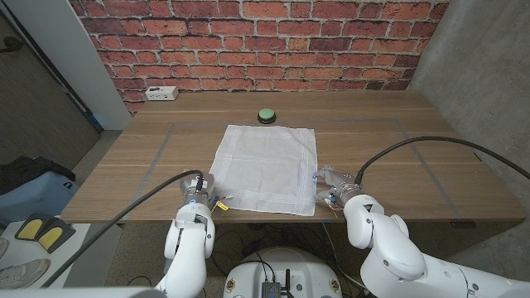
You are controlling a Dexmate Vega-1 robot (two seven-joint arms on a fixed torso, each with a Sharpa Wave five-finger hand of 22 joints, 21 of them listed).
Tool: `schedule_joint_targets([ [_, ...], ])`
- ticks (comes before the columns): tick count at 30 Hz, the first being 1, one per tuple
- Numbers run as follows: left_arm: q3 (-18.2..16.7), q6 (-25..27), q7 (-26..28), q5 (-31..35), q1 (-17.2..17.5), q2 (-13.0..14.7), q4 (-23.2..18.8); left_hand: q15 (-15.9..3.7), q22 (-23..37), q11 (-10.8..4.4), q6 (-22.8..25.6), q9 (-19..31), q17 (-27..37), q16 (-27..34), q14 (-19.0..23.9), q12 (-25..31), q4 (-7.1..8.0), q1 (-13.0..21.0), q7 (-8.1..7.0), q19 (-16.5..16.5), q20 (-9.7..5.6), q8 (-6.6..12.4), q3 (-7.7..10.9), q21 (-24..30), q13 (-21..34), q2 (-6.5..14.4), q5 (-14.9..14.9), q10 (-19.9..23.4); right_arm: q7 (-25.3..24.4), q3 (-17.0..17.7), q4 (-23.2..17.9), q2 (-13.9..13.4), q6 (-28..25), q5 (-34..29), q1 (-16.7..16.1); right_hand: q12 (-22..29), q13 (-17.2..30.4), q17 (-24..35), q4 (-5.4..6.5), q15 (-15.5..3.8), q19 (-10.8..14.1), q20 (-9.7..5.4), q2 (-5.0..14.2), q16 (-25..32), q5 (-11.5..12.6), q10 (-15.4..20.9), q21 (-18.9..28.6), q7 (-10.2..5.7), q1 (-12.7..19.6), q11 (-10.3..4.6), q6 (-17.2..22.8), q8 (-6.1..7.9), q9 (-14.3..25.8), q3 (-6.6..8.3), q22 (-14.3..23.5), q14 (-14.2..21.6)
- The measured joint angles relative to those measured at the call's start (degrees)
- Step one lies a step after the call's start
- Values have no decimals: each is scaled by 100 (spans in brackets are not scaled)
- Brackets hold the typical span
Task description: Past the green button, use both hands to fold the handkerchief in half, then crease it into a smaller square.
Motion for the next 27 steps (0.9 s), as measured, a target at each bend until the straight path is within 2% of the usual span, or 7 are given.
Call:
schedule_joint_targets([
  [2, 16, 0, 0, 0, -33, 20, 49, 8, 14, 3, 116, -10, 0, 0, 62, 44, 5, 54, 92, 18, -19, 12, 5, 27, -16, 94, -53, 103, -1, 0, 0, 0, -1, 27, 0, 0, 0, 0, -16, 0, 0, 0, 23, 0, 0, 0, 0, 0, 23, 0, 5, 0, 0, 16, 3, 0],
  [4, 45, 99, 136, -201, -92, 65, 129, -1, 14, 10, 368, -40, -25, 0, 161, 77, 5, 122, 147, 81, -39, 51, 5, 62, -20, 197, -134, 217, -8, -26, -16, -16, -3, 80, 63, 1, 13, 6, -37, 0, 0, 0, 65, 9, 0, 1, 16, 1, 65, 0, 129, 58, 21, 37, 3, 0],
  [7, 88, 161, 257, -321, -158, 125, 207, -5, 14, -10, 824, -62, -48, 44, 305, 121, -28, 246, 187, 153, -91, 158, 38, 113, -47, 323, -254, 403, -76, -42, -29, -36, 0, 176, 89, 116, 41, 28, -135, -25, 44, -44, 196, 89, 0, 139, 87, 6, 201, -130, 509, 234, 50, 89, 3, 68],
  [9, 118, 209, 374, -422, -188, 166, 252, -7, 14, -37, 1112, -15, -45, 44, 417, 153, -28, 293, 289, 179, -118, 286, 38, 154, -54, 444, -318, 536, -164, -42, -37, -54, 19, 263, 94, 165, 53, 29, -160, -19, 83, -83, 180, 111, -21, 253, 114, 13, 289, -123, 692, 313, 53, 114, 3, 126],
  [14, 209, 305, 721, -763, -257, 289, 350, -17, 13, -44, 1377, 16, -38, 77, 594, 219, -52, 355, 554, 254, -131, 354, 62, 218, -57, 505, -401, 728, -407, -2, -76, -111, 102, 581, 101, 165, 53, 53, -189, -18, 57, -57, 179, 134, -44, 263, 132, -5, 348, -99, 875, 338, 53, 95, 2, 119],
  [21, 357, 401, 1168, -1286, -362, 492, 403, -17, 13, -48, 1566, 38, -38, 111, 713, 285, -52, 355, 744, 284, -162, 422, 62, 262, -56, 505, -447, 910, -657, 185, -170, -251, 265, 1265, 110, 37, 79, 53, -124, 115, -448, 94, 172, 0, -87, -89, 8, 12, 342, -38, 892, 338, 10, 29, 2, -308],
  [27, 510, 474, 1508, -1688, -471, 662, 414, -17, 13, -86, 1701, 42, -54, 111, 836, 319, -86, 388, 755, 315, -193, 422, 95, 296, -56, 539, -468, 1024, -902, 344, -262, -367, 397, 1896, 108, -72, 87, 76, -89, 176, -843, 270, 117, -82, -87, -314, -90, 0, 286, -66, 814, 266, -42, -46, 2, -544],
])
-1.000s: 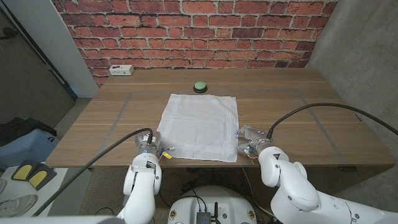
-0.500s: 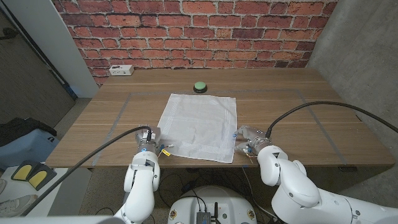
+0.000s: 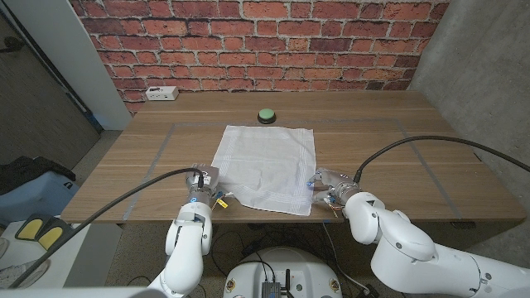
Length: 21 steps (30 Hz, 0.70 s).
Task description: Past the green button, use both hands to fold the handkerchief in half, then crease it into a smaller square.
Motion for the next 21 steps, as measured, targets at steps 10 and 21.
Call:
schedule_joint_targets([
  [10, 296, 145, 487, -514, -207, 246, 21, -14, 29, 15, 75, -5, 1, 0, 74, 23, -46, 73, 127, 92, -30, 0, 46, 55, 0, 73, -22, 127, -436, 150, -79, -162, 159, 905, 38, -63, 18, 4, 23, 19, -183, 38, 39, -44, 0, -138, 0, -1, -39, 6, -205, -107, -27, -23, 0, -143],
  [21, 432, 319, 863, -1075, -312, 481, -147, 0, 28, -5, 135, 103, 1, -39, 122, 23, -101, 204, 376, 91, -30, 25, 148, 99, 27, 127, -44, 210, -1040, -49, 72, -196, 210, 1289, 213, -40, 45, -13, -40, -52, 119, 6, 8, 50, 0, -12, 156, 11, 1, -75, -189, -107, -11, -52, -1, 56],
])
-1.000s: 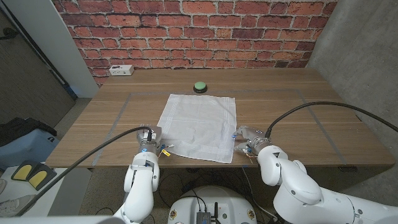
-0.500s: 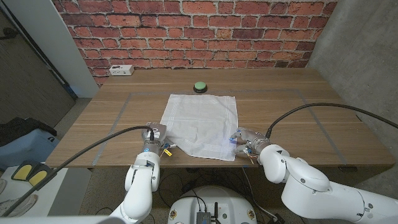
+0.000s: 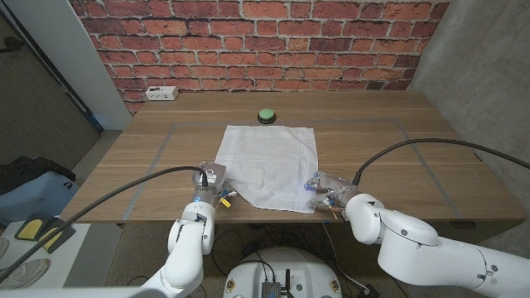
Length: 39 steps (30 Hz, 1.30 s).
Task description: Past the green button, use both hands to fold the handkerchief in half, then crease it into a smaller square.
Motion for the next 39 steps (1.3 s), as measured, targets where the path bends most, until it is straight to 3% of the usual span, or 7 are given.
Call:
schedule_joint_targets([
  [11, -76, 29, 517, -966, -10, 188, -210, 0, -1, 42, 27, 147, 1, 0, 82, 21, -6, 135, 276, 31, 31, 52, 105, 77, -1, 104, -22, 82, -417, -341, 286, 185, -140, 201, 236, -23, -1, 0, -64, -36, 0, 0, 94, 0, 0, -115, 3, -1, 175, 7, -42, 5, 15, 64, -5, 10],
  [15, -142, 31, 734, -1380, -14, 269, -304, 0, -1, 48, 12, 186, 1, 0, 82, 21, -14, 164, 291, 51, 51, 85, 143, 98, -1, 133, -43, 88, -615, -395, 371, 244, -164, 256, 262, 91, 40, 17, -111, -158, 151, -121, 123, 158, -8, 202, 114, 11, 380, -96, 367, 316, 194, 111, -16, 234],
  [21, -239, 22, 1026, -1972, -19, 409, -428, -2, -1, 83, -42, 240, 1, -46, 84, 21, 8, 171, 344, 71, 72, 109, 167, 118, 28, 140, -43, 122, -1028, -427, 603, 382, -136, 256, 202, 392, 99, 96, -135, -157, 912, -409, 10, 510, -46, 925, 474, 6, 639, -205, 1172, 912, 495, 135, -82, 838],
  [26, -307, 2, 1239, -2402, -15, 531, -524, 0, 26, 83, -50, 284, 16, -46, 143, 20, -6, 171, 353, 71, 72, 111, 198, 140, 30, 140, -43, 122, -1387, -429, 767, 473, -92, 161, 109, 788, 133, 96, -114, -175, 1723, -716, -42, 896, -49, 1841, 880, 322, 807, -254, 2340, 1560, 602, 86, -145, 1591],
  [28, -314, 7, 1323, -2573, -20, 594, -560, 0, 25, 84, -50, 293, 16, -46, 143, 20, 8, 186, 353, 71, 72, 135, 215, 162, 30, 125, -44, 122, -1502, -417, 829, 505, -50, 122, 57, 916, 133, 88, -105, -183, 1920, -770, -44, 993, -50, 2156, 992, 439, 869, -242, 2741, 1725, 550, 63, -149, 1806],
  [34, -230, 176, 1502, -2893, -115, 751, -609, 0, 25, 83, -50, 344, 15, -46, 143, 20, 8, 201, 353, 71, 72, 150, 216, 184, 29, 110, -44, 122, -1967, -157, 1029, 573, 307, 14, -294, 1063, 50, -68, 16, -189, 2129, -839, 42, 1033, -50, 2684, 1131, 666, 842, -163, 3247, 1887, 362, 72, -174, 2277],
  [39, -117, 323, 1591, -3031, -217, 885, -639, 0, 25, 84, -51, 373, 15, -47, 143, 15, 8, 200, 353, 71, 72, 195, 216, 184, 29, 109, -87, 122, -2205, 216, 1094, 559, 681, 44, -638, 1079, -15, -157, 120, -200, 2160, -808, 193, 1004, -50, 2785, 1171, 688, 691, -62, 3266, 1748, 208, 82, -174, 2380],
])
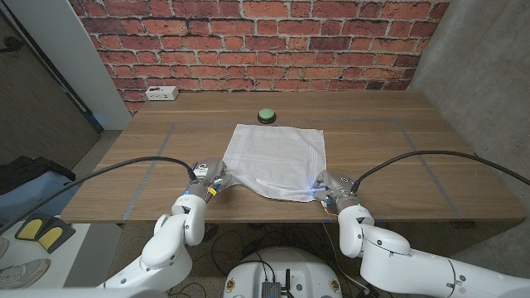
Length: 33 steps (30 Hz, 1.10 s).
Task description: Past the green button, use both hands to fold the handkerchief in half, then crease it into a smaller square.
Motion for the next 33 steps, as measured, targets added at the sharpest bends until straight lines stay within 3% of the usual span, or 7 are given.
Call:
schedule_joint_targets([
  [7, 120, 190, 34, -193, -125, 214, -97, -17, -1, 11, -44, 93, 27, -43, -143, -89, 33, 16, 17, -23, 20, 7, 32, 0, 24, 16, 0, -175, -343, 747, 31, -62, 705, 218, -637, 31, -54, -35, 29, 5, -15, 75, 95, 0, 0, 134, 0, 32, -96, 93, -34, -91, -131, 16, -27, 66],
  [11, 146, 221, 38, -269, -170, 338, -190, 1, -1, 40, -93, 134, 53, -87, -187, -132, 47, 32, 4, -43, -1, 45, 44, 0, 24, 32, -1, -206, -482, 953, 34, -68, 967, 282, -820, 31, -82, -55, 52, 5, -4, 125, 111, 0, -35, 175, 45, 63, -112, 134, -41, -107, -187, 39, -27, 129],
  [13, 145, 281, 71, -424, -174, 400, -248, -12, -1, 17, -102, 159, 53, -87, -199, -132, 50, 39, -2, -43, -1, 45, 47, 44, 24, 39, -1, -230, -609, 1278, 35, -80, 1214, 343, -1121, 31, -107, -55, 52, 5, -11, 160, 112, 0, -36, 195, 48, 84, -113, 153, -20, -134, -210, 39, -27, 129],
  [18, 73, 344, 162, -628, -139, 568, -432, 1, 27, 47, -104, 211, 53, -87, -248, -177, 40, 47, -1, -74, 30, 108, 101, 44, 24, 47, -2, -260, -796, 1475, 34, -82, 1538, 397, -1312, 31, -134, -81, 52, 5, -23, 227, 111, 0, -44, 225, 49, 94, -113, 184, -9, -157, -264, 39, -26, 128],
  [20, 38, 361, 198, -696, -115, 631, -499, 1, 27, 47, -103, 229, 53, -87, -248, -177, 40, 48, 2, -74, 30, 139, 102, 44, 23, 47, -2, -260, -862, 1793, 1, -80, 1614, 398, -1627, 31, -152, -81, 46, 5, -23, 227, 111, 0, -44, 238, 49, 102, -113, 197, -1, -157, -291, 45, -50, 128],
  [33, -340, 278, 533, -1269, 190, 1059, -952, 1, 27, 40, 45, 332, 53, -87, -247, -177, -31, 137, 139, -105, -1, 294, 174, 116, 50, -30, -2, -289, -1123, 2228, -181, -52, 1755, 187, -2111, 13, -214, -161, 3, -26, -85, 289, 110, -39, -79, 256, 49, 116, -112, 215, 13, -234, -400, 135, -53, 159],
])
